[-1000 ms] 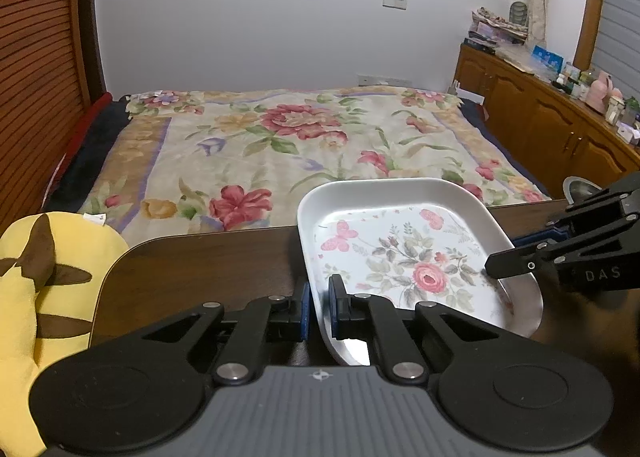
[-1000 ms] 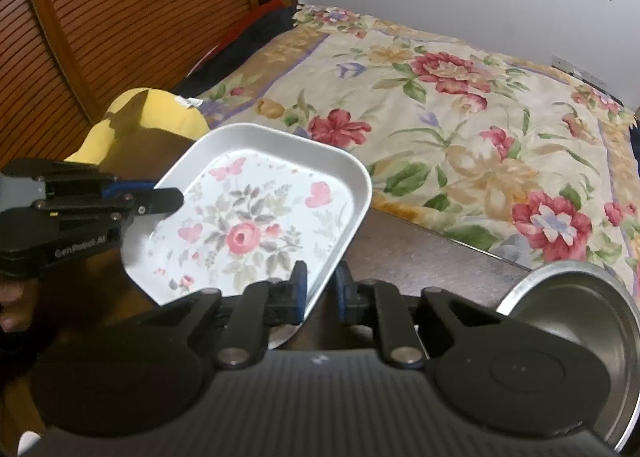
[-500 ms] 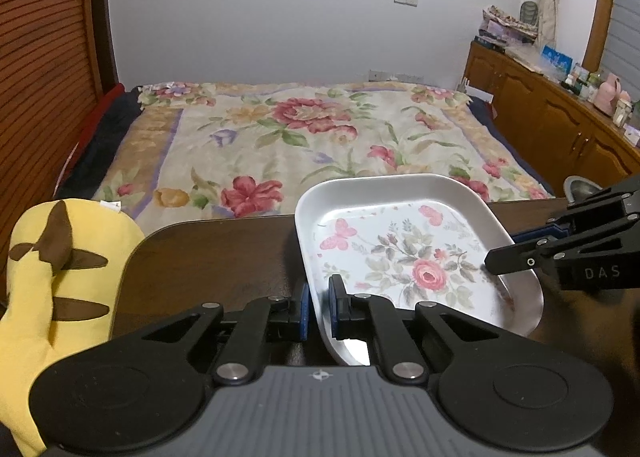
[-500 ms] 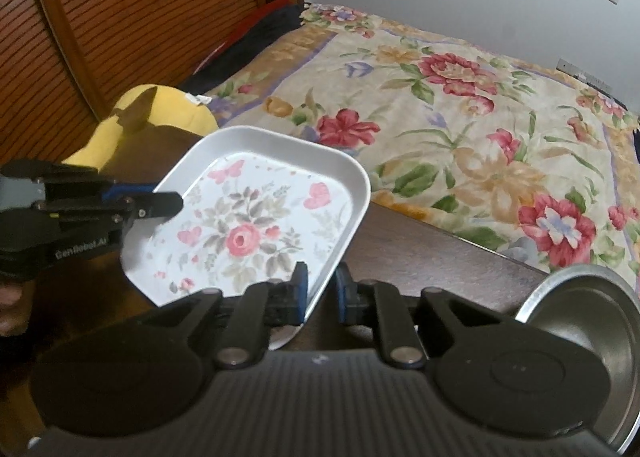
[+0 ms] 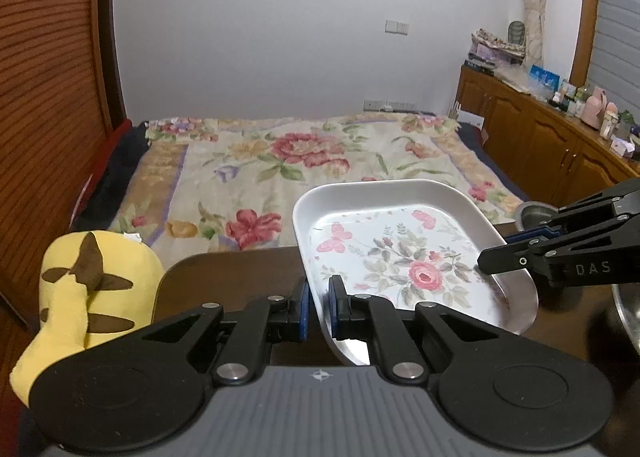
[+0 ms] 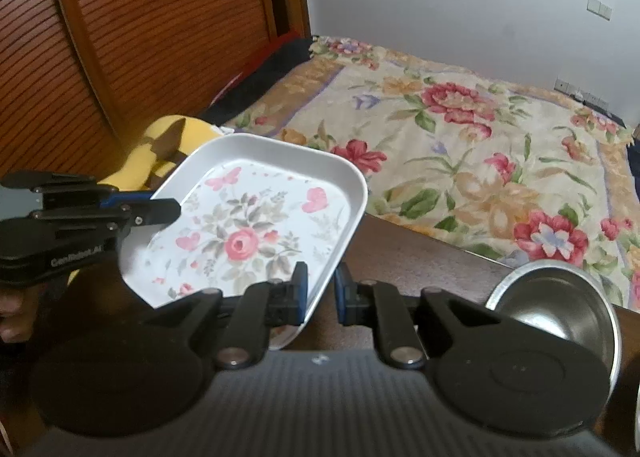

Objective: Organize plates and bowls

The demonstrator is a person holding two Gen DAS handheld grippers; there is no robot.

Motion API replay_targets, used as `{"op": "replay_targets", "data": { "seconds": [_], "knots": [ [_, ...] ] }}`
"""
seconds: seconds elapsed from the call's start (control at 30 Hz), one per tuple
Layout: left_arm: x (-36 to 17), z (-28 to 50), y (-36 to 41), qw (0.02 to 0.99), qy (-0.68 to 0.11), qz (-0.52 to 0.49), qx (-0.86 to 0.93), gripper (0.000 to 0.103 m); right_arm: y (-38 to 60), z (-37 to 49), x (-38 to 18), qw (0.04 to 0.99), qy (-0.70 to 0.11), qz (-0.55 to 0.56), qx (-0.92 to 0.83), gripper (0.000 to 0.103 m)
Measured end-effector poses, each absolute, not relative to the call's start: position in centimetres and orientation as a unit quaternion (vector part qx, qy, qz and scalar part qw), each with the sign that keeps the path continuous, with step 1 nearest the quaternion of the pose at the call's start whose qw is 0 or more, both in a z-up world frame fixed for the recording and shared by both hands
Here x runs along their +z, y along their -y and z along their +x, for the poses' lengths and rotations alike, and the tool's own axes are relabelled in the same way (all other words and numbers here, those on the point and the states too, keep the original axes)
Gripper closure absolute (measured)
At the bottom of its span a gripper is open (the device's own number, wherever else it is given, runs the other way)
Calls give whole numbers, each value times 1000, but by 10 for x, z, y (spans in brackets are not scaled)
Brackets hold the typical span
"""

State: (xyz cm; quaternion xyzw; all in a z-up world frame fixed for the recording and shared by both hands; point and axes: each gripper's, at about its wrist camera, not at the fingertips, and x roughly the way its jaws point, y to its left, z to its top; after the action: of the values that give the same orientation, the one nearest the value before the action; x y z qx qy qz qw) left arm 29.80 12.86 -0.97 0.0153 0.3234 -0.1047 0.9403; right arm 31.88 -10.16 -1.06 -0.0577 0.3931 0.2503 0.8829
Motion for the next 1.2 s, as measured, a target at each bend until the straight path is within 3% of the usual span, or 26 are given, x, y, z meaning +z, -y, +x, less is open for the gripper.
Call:
{"op": "replay_targets", "data": {
  "seconds": [0.53, 1.2],
  "knots": [
    [29, 241, -120, 952, -287, 29, -102, 92, 117, 267, 21, 899, -351, -49, 257, 87],
    [28, 188, -104, 953, -280, 38, -108, 92, 135, 218, 24, 905, -334, -61, 258, 87]
  ]
}}
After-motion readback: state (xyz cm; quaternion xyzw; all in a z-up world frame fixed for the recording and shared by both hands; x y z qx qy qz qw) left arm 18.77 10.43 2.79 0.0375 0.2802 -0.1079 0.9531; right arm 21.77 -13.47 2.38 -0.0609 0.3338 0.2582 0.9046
